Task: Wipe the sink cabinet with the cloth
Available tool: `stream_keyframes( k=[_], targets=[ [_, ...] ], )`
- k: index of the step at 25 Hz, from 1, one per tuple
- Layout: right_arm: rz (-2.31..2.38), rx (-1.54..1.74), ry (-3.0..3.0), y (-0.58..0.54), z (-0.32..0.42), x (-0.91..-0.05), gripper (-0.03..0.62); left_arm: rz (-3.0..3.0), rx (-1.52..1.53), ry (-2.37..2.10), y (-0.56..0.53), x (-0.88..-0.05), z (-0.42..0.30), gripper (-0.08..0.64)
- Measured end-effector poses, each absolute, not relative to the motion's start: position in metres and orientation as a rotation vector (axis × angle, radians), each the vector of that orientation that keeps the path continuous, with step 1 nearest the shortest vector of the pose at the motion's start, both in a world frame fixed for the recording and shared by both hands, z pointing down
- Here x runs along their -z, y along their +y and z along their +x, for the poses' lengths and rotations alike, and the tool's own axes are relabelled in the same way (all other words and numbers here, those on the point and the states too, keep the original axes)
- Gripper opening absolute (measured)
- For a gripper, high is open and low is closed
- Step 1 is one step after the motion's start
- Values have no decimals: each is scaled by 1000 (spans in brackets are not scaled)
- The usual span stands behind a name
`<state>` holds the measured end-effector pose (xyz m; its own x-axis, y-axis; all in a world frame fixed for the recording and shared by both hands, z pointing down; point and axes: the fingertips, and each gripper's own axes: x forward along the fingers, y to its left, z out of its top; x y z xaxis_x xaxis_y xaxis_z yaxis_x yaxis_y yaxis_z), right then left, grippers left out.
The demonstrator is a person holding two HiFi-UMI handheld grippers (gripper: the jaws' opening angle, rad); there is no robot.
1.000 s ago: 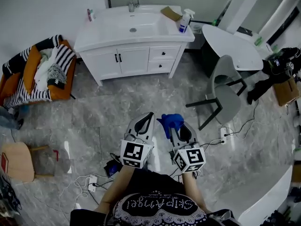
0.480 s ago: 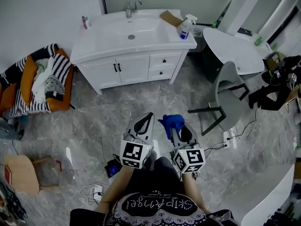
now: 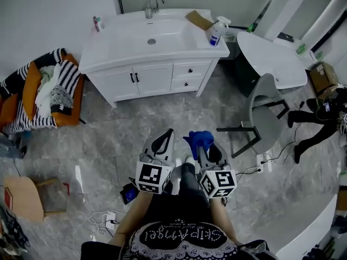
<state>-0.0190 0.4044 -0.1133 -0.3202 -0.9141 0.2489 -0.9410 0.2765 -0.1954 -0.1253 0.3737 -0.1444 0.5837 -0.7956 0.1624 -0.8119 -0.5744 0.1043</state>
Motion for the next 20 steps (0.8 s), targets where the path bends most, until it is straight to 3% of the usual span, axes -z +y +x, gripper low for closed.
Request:
stream_keyframes(
  k=[20],
  targets=[
    [1559,-469,-2544,276,94,111,123,2524,-131,-1563,258,145,-17,5]
  ],
)
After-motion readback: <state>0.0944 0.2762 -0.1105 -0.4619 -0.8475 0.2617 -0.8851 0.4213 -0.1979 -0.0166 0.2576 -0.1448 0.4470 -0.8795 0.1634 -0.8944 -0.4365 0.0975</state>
